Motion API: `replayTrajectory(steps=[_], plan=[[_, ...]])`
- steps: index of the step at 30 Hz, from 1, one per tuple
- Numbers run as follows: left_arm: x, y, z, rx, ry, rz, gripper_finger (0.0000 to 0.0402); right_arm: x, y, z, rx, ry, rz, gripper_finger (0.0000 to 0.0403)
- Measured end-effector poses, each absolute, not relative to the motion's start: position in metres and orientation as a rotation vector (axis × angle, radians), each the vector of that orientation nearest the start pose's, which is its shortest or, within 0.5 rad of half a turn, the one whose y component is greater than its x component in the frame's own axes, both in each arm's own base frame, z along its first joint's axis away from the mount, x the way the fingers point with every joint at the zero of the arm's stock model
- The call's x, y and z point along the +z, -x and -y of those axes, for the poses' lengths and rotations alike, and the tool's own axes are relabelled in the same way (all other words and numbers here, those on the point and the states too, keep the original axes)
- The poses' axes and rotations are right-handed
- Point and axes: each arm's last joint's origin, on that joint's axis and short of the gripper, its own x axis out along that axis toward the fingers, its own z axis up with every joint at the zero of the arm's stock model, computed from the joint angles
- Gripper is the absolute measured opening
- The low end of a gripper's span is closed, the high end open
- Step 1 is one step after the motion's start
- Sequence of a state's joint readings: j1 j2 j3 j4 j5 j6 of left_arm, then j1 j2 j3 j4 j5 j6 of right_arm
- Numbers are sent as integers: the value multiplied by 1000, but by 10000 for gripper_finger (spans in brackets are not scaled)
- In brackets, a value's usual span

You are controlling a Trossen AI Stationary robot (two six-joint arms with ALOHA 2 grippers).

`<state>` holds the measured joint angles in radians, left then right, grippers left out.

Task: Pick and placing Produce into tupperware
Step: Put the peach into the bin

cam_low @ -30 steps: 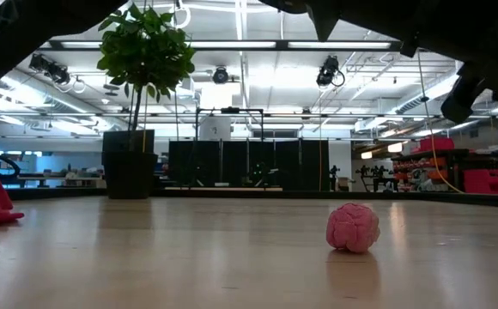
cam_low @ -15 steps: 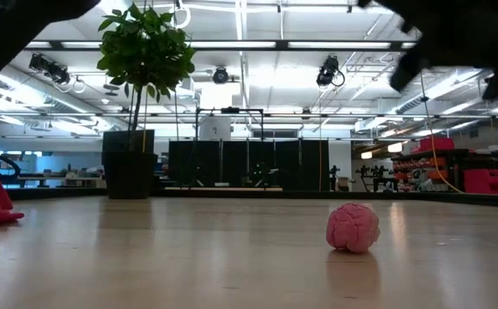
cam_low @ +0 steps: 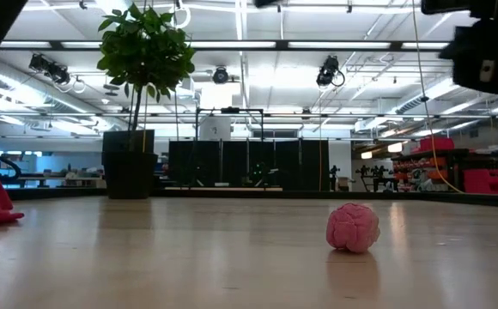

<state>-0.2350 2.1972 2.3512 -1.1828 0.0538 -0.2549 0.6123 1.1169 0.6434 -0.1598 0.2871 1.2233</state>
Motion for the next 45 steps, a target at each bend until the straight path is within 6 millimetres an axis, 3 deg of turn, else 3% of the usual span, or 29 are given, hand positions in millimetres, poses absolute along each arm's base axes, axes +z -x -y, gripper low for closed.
replayTrajectory(steps=[5,11,19,24,30,35,45], plan=[[372,-412,88,-15,122,-1030,60,209,-222,-146,15,-775,-623,200],[411,-375,65,121,79,-987,59,187,-258,-172,37,-573,-698,200],[448,-328,35,238,70,-950,63,162,-305,-204,64,-323,-785,200],[469,-301,14,292,95,-897,55,144,-324,-211,25,-292,-846,200],[493,-269,-2,330,132,-805,55,128,-331,-210,-31,-294,-882,200],[500,-255,-7,345,142,-787,56,122,-330,-202,-81,-273,-936,200],[501,-251,-7,345,124,-785,49,121,-329,-196,-109,-260,-963,179]])
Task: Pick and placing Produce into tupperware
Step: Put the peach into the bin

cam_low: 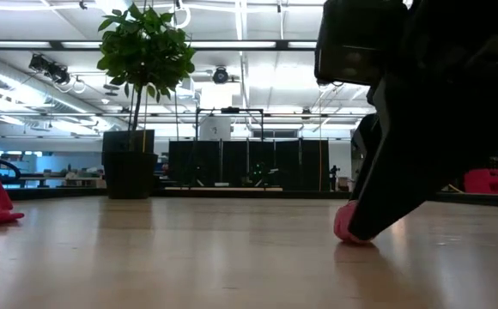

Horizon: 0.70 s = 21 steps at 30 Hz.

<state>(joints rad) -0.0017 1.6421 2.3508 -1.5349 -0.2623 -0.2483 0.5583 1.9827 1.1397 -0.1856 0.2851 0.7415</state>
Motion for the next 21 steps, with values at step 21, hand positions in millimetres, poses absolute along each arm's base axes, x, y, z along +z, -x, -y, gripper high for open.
replayTrajectory(steps=[21], plan=[[501,-251,-7,346,126,-782,49,131,-326,-196,-169,-496,-979,114]])
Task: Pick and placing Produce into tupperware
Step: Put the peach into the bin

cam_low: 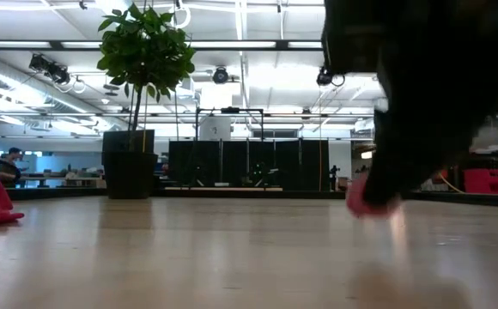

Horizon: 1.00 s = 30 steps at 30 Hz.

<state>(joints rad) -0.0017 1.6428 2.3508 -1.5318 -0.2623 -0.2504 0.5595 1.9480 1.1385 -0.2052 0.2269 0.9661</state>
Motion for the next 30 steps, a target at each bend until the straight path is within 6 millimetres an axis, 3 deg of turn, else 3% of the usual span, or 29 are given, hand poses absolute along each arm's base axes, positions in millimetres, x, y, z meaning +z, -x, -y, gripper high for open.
replayTrajectory(steps=[7,14,23,30], plan=[[502,-251,-7,346,127,-780,44,177,-316,-191,-129,-591,-933,114],[502,-252,-7,346,127,-780,50,219,-280,-189,-75,-631,-1047,115],[501,-252,-7,346,128,-778,41,219,-223,-200,-325,-732,-1409,115],[501,-252,-7,342,120,-777,41,217,-208,-217,-374,-822,-1458,116]])
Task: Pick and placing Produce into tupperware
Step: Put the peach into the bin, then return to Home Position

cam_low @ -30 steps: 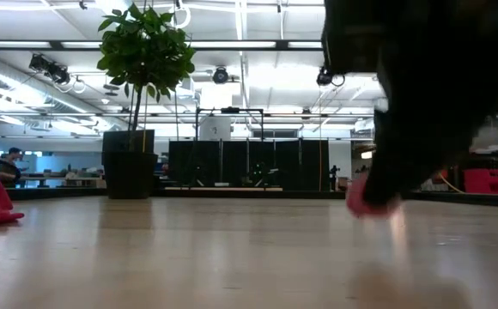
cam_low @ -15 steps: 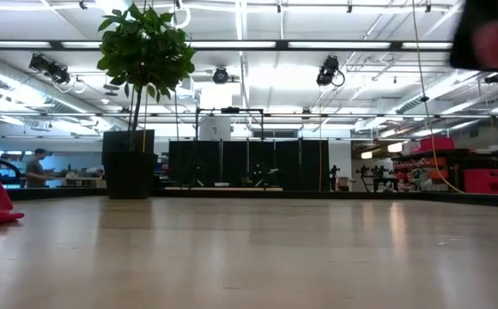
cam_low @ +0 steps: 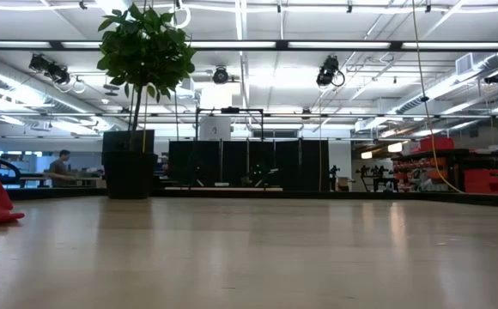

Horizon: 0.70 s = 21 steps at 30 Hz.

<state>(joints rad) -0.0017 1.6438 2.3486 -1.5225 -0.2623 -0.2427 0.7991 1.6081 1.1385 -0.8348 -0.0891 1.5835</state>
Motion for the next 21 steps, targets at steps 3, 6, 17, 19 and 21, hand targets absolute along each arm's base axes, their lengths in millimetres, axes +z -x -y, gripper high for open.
replayTrajectory(steps=[3,6,17,19,21], plan=[[501,-253,-7,342,120,-777,44,217,-207,-219,-379,-824,-1459,116],[501,-253,-7,343,120,-777,45,217,-207,-218,-383,-825,-1453,118],[501,-253,-6,345,131,-775,39,217,-210,-214,-402,-833,-1446,175],[501,-253,-6,345,132,-776,41,216,-210,-213,-414,-824,-1451,182],[501,-253,-6,344,128,-777,43,216,-209,-212,-433,-808,-1448,186]])
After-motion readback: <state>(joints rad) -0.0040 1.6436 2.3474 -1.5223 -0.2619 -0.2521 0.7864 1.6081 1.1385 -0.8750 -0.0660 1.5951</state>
